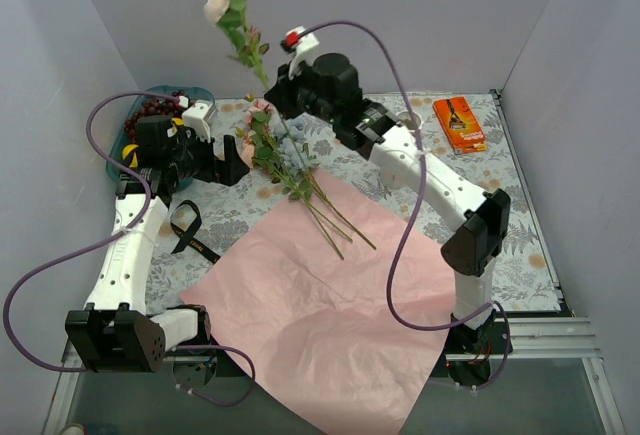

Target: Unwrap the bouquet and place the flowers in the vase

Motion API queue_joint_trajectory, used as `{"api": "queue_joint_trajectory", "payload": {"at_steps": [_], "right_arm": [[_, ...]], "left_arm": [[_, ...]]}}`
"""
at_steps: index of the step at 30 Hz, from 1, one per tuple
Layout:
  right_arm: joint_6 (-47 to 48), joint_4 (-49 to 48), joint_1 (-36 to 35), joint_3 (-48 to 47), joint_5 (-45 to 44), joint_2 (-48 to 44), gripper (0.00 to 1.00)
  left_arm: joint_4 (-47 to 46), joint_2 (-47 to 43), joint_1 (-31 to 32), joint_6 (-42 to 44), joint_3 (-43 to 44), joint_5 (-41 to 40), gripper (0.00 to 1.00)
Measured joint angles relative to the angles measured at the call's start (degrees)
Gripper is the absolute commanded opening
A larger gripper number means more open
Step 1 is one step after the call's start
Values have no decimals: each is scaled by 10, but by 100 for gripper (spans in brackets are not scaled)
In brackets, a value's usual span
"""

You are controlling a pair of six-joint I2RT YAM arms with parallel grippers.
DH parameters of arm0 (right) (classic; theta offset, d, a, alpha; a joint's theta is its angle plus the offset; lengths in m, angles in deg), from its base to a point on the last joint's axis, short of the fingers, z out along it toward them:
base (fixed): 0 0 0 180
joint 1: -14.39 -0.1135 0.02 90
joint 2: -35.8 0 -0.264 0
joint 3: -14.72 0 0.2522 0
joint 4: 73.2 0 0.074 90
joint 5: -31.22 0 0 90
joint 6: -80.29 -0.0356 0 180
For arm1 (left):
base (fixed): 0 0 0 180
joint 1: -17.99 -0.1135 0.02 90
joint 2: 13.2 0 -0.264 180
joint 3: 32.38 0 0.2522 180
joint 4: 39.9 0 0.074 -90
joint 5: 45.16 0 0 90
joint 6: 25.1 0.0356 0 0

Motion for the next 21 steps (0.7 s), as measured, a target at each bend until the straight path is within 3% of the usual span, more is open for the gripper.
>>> {"api": "queue_joint_trajectory", "payload": {"at_steps": [3,10,21], "right_arm": [[9,-40,38,14,1,-52,1],[74,-203,126,178,-12,-227,1],[132,-396,235,367,5,-328,1]], "left_arm": [[2,3,-13,-5,6,28,98],[0,20,-25,-11,-10,38,98],[-19,27,-25,-14,-40,39,98]]}}
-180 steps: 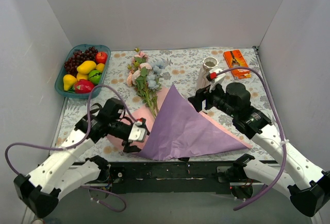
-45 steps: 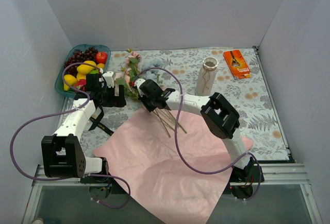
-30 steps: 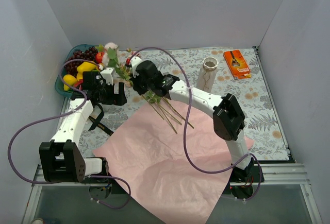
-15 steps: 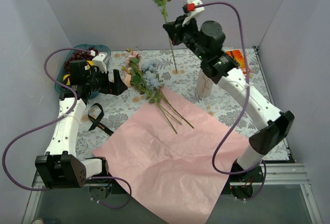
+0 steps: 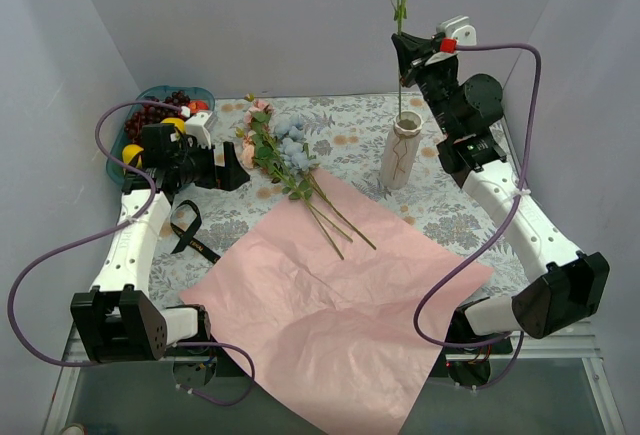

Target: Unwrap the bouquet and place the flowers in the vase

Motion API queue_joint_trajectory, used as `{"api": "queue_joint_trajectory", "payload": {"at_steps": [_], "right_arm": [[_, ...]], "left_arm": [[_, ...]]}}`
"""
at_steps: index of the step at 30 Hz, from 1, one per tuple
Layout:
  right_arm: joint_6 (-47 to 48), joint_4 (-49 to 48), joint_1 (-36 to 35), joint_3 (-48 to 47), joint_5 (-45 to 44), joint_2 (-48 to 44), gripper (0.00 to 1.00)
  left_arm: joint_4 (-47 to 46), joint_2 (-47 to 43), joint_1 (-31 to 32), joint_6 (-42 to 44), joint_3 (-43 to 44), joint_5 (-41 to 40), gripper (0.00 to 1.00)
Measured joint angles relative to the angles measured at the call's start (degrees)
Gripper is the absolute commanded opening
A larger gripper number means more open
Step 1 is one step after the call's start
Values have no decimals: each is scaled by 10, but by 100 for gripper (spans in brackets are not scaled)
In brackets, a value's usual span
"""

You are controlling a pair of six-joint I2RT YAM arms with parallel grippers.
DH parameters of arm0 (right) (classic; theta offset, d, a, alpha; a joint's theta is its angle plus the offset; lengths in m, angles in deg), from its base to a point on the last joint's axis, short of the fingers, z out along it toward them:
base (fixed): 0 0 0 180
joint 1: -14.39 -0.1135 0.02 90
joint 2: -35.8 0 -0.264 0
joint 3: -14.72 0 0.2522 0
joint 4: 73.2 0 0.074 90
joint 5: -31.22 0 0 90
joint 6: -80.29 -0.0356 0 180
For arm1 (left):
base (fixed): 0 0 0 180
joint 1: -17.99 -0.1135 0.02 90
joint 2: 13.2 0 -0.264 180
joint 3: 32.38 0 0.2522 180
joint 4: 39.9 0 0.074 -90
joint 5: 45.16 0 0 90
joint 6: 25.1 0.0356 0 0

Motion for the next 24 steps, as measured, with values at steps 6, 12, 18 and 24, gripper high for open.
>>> {"api": "queue_joint_trajectory", "payload": {"at_steps": [6,12,18,24], "right_arm": [[3,-40,38,57,13,0,1],[-9,-101,83,91,41,0,1],[-40,-166,110,123,64,2,1],[-80,-253,117,160,85,26,1]], "left_arm": [[0,11,0,5,0,0,98],[0,20,0,17,0,2,98],[3,40,0,26,0,5,98],[8,49,0,31,0,5,98]]}}
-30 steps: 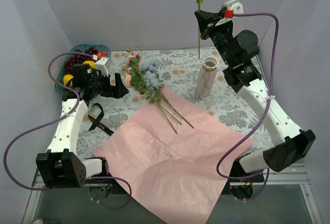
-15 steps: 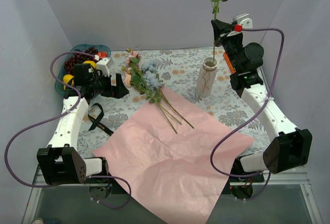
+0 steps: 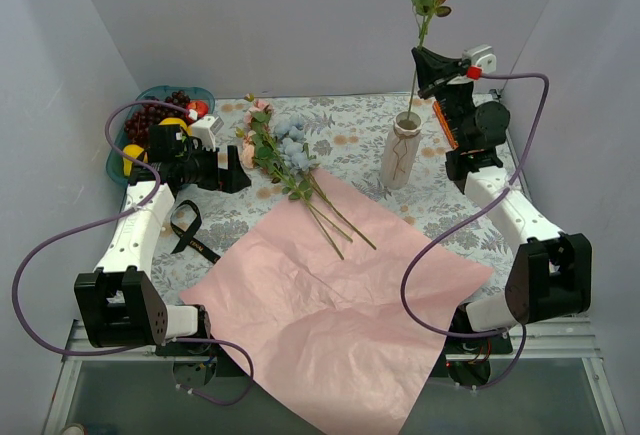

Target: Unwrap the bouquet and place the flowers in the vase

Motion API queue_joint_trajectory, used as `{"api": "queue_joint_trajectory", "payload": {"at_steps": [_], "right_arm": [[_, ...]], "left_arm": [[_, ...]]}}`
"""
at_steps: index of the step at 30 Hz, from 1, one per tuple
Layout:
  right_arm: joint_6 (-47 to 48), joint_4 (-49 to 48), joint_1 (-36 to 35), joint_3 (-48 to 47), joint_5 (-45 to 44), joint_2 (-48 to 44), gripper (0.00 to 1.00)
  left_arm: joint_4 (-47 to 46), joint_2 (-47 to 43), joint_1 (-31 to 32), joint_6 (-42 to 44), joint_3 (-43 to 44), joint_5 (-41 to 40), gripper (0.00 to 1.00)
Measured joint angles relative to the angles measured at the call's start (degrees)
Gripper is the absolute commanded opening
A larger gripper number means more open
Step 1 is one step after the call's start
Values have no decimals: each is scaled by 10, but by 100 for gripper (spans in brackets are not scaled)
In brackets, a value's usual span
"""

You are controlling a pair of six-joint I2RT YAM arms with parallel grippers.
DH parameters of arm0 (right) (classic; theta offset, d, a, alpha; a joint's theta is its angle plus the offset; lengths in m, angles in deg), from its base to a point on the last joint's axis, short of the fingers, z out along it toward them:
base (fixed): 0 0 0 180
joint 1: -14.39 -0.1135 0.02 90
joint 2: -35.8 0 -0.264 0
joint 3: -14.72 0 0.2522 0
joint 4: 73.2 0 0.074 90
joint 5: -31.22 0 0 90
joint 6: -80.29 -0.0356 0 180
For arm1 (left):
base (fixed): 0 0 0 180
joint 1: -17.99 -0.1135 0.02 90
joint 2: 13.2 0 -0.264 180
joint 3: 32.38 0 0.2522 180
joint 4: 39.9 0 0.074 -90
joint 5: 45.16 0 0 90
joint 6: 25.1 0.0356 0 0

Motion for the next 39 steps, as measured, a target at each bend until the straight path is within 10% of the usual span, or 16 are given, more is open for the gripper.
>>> {"api": "queue_joint_trajectory", "payload": {"at_steps": [8,11,18,30,39], "right_arm": [[-27,-52,0,76,13,20,1],[-26,-66,0,112,15,19,37],[-24,-66,0,166,10,2,61],[6,24,-17,230,-1,-179,52],[83,280,-244,136,-45,-125,48]], "left_arm": [[5,0,0,3,0,0,98],[5,0,0,3,0,1,98],[12,4,0,7,1,2,98],[13,4,0,9,1,5,98],[12,4,0,5,1,9,98]]}}
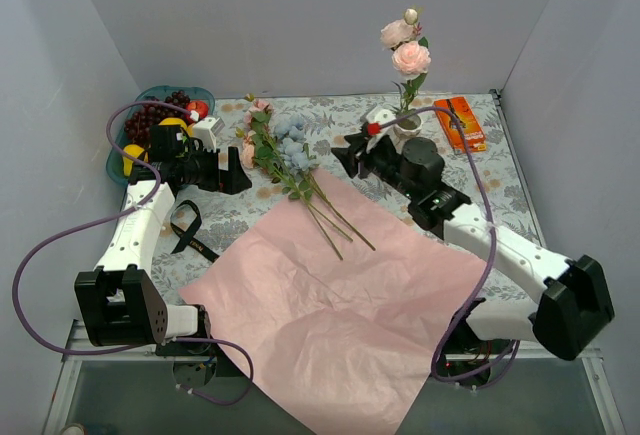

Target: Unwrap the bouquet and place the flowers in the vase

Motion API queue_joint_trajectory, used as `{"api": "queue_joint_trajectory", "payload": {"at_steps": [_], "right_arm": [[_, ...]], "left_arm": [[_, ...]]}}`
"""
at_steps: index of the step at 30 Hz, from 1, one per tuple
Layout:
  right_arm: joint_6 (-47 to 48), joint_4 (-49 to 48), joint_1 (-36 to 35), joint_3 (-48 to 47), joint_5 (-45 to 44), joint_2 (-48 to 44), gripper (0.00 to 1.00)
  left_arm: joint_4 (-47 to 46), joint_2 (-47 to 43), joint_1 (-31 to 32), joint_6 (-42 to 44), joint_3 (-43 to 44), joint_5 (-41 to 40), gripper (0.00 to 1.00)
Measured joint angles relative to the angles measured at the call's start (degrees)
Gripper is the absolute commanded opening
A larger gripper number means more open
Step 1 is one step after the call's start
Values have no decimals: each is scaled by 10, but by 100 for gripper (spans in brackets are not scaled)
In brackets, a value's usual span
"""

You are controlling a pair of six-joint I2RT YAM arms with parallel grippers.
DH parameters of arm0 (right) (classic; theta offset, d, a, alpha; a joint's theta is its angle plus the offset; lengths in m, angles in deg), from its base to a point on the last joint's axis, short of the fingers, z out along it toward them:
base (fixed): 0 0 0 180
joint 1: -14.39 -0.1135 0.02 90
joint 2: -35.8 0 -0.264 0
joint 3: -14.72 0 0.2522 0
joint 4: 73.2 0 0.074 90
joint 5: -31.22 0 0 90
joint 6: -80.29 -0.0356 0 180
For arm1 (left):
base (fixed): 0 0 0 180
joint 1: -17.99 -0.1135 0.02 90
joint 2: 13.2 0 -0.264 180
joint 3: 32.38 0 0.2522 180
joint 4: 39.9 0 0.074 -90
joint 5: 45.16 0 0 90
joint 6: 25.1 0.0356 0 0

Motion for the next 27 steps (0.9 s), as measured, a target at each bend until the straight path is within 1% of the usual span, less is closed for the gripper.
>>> {"api": "queue_joint_trajectory", "payload": {"at_steps": [3,11,15,21,27], "right_arm": [[2,68,-23,-66,-2,78,43],[13,223,-57,-263,-2,337,39],[11,259,-70,-333,8,432,35],[8,283,-71,-363,18,499,30],[-1,284,-71,-374,21,525,30]], "left_arm": [[-1,0,0,-3,0,1,98],[-1,0,-3,-2,-1,-1,98],[0,-1,-13,1,-9,-6,98],[-1,-2,-25,13,-24,-16,98],[-1,-9,-29,24,-35,-19,98]]}}
